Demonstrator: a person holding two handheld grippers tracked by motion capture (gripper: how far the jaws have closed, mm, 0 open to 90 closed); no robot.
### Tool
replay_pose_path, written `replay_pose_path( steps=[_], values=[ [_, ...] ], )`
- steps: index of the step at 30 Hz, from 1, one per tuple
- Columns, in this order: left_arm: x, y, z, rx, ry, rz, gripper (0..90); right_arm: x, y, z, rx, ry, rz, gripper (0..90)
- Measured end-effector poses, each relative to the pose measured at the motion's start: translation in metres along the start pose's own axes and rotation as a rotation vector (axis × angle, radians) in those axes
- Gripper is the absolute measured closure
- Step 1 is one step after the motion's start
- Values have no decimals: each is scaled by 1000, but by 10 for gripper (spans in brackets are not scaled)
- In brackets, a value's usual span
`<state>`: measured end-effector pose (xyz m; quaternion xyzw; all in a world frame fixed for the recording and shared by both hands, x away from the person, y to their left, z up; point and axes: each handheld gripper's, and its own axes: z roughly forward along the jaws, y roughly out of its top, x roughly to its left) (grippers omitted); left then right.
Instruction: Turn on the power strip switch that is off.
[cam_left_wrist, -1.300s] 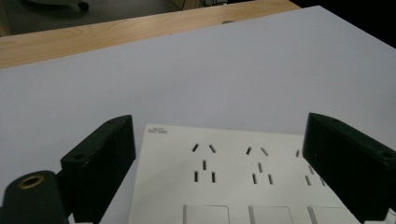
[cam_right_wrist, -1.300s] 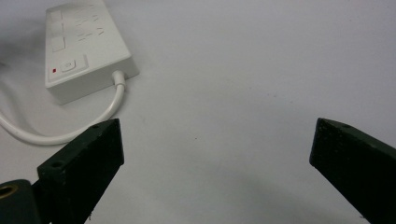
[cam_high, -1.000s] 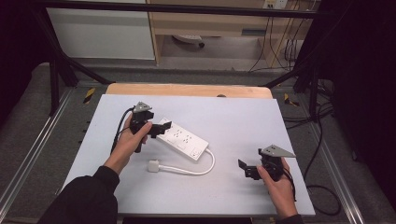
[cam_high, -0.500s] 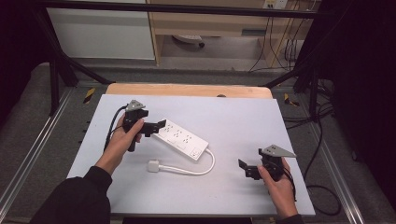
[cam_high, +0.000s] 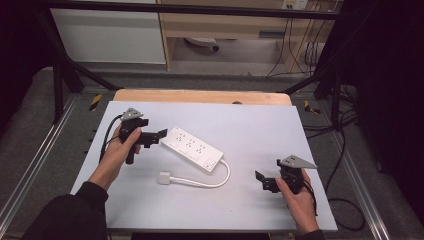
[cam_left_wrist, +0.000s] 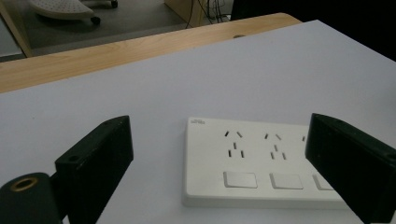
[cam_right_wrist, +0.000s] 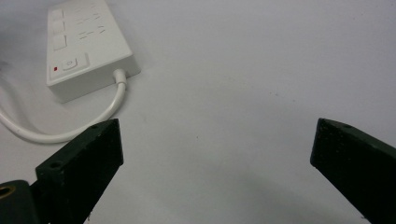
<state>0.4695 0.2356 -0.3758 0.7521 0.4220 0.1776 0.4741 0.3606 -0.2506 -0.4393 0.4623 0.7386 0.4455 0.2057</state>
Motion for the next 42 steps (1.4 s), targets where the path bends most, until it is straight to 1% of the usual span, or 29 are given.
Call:
replay_pose_path(
  steps=[2,6,9,15,25,26,29,30,32,34,37,42],
  values=[
    [2,0,-4,-6,0,-9,78,0,0,0,1,-1,0,30],
    [5,-1,-13,0,9,-1,78,0,0,0,0,-2,3,30],
    [7,-3,-19,-11,10,-5,77,0,0,0,0,0,2,30],
    [12,-7,-30,-4,20,-13,75,0,0,0,-1,2,1,29],
    [14,-12,-42,-3,25,-12,75,0,0,0,-1,1,2,28],
    [14,-12,-43,-2,26,-10,75,0,0,0,0,1,2,28],
    [11,-13,-47,7,36,25,75,0,0,0,1,1,3,28],
    [10,-14,-49,4,33,27,75,0,0,0,1,1,2,28],
    [9,-16,-53,0,26,14,75,0,0,0,1,1,3,28],
    [7,-17,-56,-3,25,15,75,0,0,0,-1,0,4,28],
    [4,-18,-62,-4,21,22,75,0,0,0,0,0,1,28],
    [-1,-25,-73,8,20,35,75,0,0,0,4,1,5,28]
  ],
)
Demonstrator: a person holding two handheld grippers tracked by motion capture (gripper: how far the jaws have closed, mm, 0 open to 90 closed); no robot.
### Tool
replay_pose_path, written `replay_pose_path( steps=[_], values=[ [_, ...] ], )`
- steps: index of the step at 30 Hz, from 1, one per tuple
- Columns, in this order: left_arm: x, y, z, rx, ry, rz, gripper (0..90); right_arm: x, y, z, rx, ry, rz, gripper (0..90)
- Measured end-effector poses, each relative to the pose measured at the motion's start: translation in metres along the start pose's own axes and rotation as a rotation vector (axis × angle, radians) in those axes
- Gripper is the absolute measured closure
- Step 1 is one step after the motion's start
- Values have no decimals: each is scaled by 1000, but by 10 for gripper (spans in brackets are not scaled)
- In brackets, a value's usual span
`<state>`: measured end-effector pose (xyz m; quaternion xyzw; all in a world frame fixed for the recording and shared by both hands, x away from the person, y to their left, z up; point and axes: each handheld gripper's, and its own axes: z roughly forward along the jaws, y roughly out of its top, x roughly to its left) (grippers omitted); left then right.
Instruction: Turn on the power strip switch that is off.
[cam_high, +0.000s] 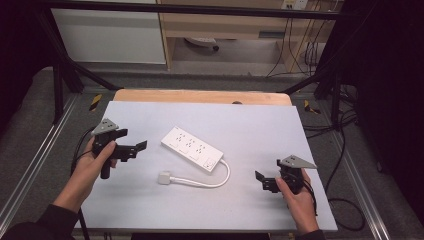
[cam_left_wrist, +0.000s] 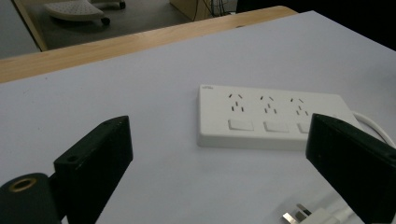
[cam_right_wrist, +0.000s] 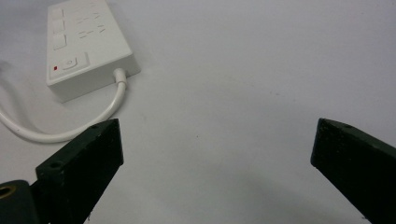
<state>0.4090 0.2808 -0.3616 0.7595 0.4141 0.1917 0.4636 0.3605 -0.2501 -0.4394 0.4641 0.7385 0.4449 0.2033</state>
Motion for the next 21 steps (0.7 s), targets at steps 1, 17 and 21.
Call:
replay_pose_path(
  steps=[1,17,21],
  values=[
    [-1,-2,-2,-1,-2,1,75,0,0,0,0,0,-1,28],
    [-5,-51,-36,-54,32,-63,82,-2,0,-1,-2,-3,0,27],
    [-11,-68,-38,-60,45,-78,83,-2,0,-1,-1,-5,-1,26]
  ],
)
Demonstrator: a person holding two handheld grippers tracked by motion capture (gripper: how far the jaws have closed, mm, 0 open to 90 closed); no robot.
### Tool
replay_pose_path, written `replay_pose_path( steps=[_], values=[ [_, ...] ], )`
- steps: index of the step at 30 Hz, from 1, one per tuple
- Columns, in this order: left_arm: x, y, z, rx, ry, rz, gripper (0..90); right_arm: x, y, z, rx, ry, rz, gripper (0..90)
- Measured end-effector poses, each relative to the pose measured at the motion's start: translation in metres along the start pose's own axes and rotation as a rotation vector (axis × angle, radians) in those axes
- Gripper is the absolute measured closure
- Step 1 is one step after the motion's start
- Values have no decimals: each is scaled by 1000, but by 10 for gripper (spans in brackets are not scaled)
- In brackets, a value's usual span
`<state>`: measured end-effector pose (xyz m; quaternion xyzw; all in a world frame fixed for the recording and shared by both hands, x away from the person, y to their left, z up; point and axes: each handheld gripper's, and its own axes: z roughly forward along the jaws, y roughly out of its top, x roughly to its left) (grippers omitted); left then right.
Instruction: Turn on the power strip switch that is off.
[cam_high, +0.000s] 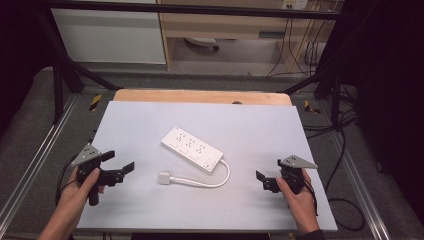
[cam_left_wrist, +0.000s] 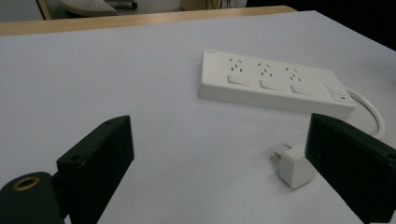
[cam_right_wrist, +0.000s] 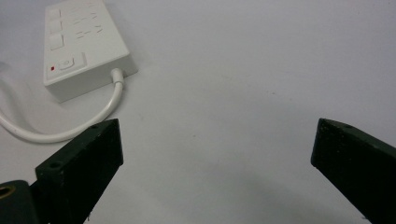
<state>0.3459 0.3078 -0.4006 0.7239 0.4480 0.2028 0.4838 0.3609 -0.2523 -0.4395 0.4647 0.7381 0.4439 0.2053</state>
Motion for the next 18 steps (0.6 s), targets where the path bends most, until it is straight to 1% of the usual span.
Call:
replay_pose_path(
  steps=[3,7,8,10,11,13,14,15,16,18],
  values=[
    [-4,-10,0,-6,9,-7,83,0,0,0,1,0,2,26],
    [-7,-20,2,15,13,-14,86,0,0,1,6,-5,-5,25],
    [-9,-23,2,18,10,-19,92,-1,0,1,9,-10,-6,25],
    [-14,-32,4,31,0,-26,93,-3,-2,2,31,-37,-6,27],
    [-16,-36,5,50,-5,-26,94,-4,-3,3,44,-46,-9,29],
    [-23,-42,5,95,-8,-12,97,-6,-4,5,72,-59,4,29],
    [-27,-43,4,108,-4,4,97,-7,-5,6,88,-76,-3,31],
    [-30,-44,3,118,0,19,95,-8,-7,8,113,-90,4,32],
    [-33,-45,3,121,2,30,94,-10,-9,9,128,-101,-2,32],
    [-35,-45,2,115,5,45,87,-12,-12,13,168,-111,9,31]
  ],
)
